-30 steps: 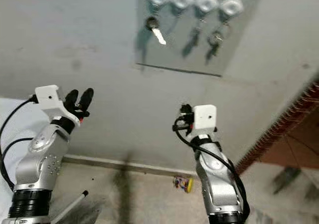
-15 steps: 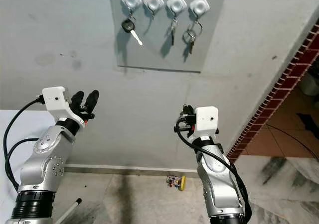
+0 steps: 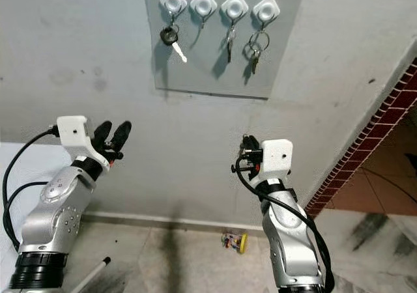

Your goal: Hang keys on a hook

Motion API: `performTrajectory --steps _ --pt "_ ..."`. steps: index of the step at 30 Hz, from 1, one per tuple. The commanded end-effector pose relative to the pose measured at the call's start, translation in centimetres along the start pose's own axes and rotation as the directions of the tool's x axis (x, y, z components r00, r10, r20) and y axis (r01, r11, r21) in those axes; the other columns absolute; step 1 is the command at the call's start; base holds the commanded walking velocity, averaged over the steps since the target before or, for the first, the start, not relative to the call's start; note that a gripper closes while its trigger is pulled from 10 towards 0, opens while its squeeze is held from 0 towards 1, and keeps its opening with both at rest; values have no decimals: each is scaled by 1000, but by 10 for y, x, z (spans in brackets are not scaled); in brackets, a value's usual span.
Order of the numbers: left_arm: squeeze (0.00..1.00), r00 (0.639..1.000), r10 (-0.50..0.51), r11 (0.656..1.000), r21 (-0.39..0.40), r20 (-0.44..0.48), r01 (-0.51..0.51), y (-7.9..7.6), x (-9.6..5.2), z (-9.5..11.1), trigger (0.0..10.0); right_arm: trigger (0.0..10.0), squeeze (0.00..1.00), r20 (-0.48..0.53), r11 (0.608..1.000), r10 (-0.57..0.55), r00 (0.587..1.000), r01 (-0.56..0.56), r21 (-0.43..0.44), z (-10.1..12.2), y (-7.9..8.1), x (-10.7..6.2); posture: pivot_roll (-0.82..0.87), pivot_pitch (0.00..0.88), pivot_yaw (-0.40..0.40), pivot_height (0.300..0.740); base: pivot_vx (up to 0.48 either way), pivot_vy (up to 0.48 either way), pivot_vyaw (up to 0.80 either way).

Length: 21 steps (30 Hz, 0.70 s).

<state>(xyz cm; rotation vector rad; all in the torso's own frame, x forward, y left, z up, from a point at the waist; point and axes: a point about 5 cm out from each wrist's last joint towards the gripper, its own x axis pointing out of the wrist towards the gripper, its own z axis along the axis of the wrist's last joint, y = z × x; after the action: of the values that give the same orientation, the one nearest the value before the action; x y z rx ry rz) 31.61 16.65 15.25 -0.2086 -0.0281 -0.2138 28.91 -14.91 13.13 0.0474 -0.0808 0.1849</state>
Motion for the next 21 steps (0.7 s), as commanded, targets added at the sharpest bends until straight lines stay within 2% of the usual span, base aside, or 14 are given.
performTrajectory --steps 1,21 --pt "0 1000 -17 1000 8 10 17 -4 1 5 10000 10000 0 41 1000 2 999 -2 1 9 -1 0 13 79 -20 740 398 0 0" --pt "0 1000 -18 1000 4 14 18 -5 -1 5 10000 10000 0 39 1000 9 999 -9 5 8 0 -2 12 87 -22 740 403 0 0"
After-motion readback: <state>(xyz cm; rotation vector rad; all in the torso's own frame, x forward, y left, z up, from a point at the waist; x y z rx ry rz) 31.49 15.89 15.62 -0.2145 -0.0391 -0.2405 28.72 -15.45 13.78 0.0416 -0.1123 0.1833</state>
